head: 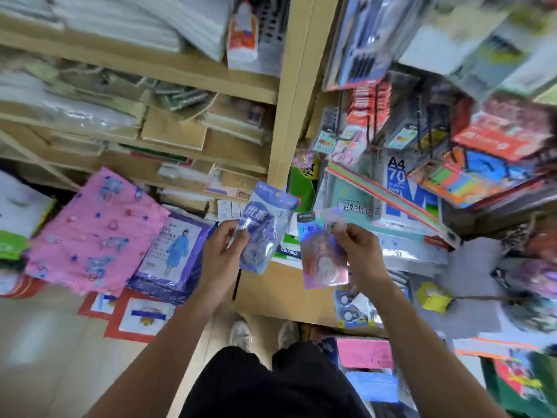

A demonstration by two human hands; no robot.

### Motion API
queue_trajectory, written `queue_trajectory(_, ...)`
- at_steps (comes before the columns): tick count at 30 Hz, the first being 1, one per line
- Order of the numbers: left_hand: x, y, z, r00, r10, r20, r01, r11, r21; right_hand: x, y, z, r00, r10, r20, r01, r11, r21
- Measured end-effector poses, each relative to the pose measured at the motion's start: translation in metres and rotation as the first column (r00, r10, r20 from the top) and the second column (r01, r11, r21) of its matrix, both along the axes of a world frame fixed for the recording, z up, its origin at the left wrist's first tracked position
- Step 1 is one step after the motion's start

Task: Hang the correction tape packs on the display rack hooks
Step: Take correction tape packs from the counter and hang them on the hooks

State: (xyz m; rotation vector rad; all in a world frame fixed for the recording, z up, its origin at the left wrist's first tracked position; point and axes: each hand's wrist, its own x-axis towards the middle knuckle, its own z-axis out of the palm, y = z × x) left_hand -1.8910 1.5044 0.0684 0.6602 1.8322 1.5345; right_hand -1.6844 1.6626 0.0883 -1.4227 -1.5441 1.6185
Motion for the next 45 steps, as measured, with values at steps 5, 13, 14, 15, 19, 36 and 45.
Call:
queue_trajectory(5,-0.013,0.024,0.065,0.992,-0.022,-0.124,0.038,0.991,0.128,-0.004,0.015,0.067,0.999,0.033,-0.033,-0.024,0.973,0.229)
queue_trajectory(13,-0.039,0.068,0.204,0.943,-0.002,-0.332,0.139,0.910,0.390,-0.019,0.043,0.204,0.982,0.002,-0.187,0.096,0.854,0.512)
queue_trajectory(14,-0.041,0.073,0.222,0.934,0.005,-0.357,0.156,0.893,0.421,-0.020,0.045,0.222,0.978,0.018,-0.207,0.101,0.828,0.551)
queue_trajectory(15,-0.042,0.078,0.241,0.927,0.017,-0.375,0.169,0.873,0.457,-0.021,0.047,0.238,0.976,0.035,-0.216,0.100,0.807,0.582)
queue_trajectory(19,-0.050,0.093,0.313,0.868,0.152,-0.474,0.187,0.783,0.593,-0.020,0.052,0.302,0.979,0.035,-0.199,0.118,0.699,0.706)
queue_trajectory(36,-0.061,0.189,0.565,0.549,0.739,-0.390,0.114,0.396,0.911,-0.028,0.098,0.549,0.935,-0.006,-0.354,0.338,0.311,0.888)
queue_trajectory(45,-0.054,0.225,0.639,0.500,0.782,-0.373,0.237,0.290,0.927,-0.050,0.135,0.592,0.938,-0.015,-0.347,0.336,0.292,0.895)
